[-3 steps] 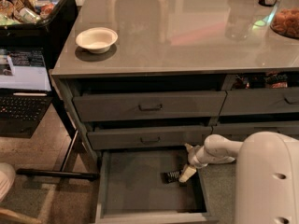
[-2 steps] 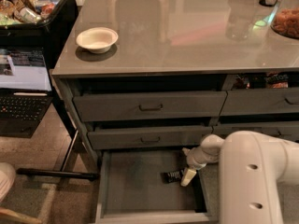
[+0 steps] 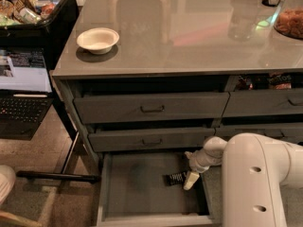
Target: Pick rxbar chocolate from bottom drawer and place on counter
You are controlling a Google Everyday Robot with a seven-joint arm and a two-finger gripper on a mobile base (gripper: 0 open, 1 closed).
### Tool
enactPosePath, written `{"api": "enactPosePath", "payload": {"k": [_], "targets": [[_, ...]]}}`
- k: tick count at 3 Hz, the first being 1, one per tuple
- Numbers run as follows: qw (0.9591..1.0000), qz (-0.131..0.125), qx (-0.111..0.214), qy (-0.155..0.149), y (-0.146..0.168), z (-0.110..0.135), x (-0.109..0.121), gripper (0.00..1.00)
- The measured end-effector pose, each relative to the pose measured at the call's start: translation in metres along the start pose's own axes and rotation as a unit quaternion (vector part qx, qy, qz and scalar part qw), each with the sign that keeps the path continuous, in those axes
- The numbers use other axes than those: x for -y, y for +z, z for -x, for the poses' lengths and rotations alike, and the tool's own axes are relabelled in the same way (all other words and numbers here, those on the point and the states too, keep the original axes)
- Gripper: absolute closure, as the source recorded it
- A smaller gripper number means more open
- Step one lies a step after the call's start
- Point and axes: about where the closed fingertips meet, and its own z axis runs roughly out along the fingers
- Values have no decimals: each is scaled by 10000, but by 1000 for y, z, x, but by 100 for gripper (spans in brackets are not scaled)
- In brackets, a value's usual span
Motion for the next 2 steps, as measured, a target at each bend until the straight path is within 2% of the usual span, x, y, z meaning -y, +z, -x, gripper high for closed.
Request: {"api": "enactPosePath", "payload": {"k": [1, 2], "targets": [[9997, 159, 191, -20, 22, -3, 0, 0], [9988, 51, 365, -310, 58, -10, 9, 0]]}}
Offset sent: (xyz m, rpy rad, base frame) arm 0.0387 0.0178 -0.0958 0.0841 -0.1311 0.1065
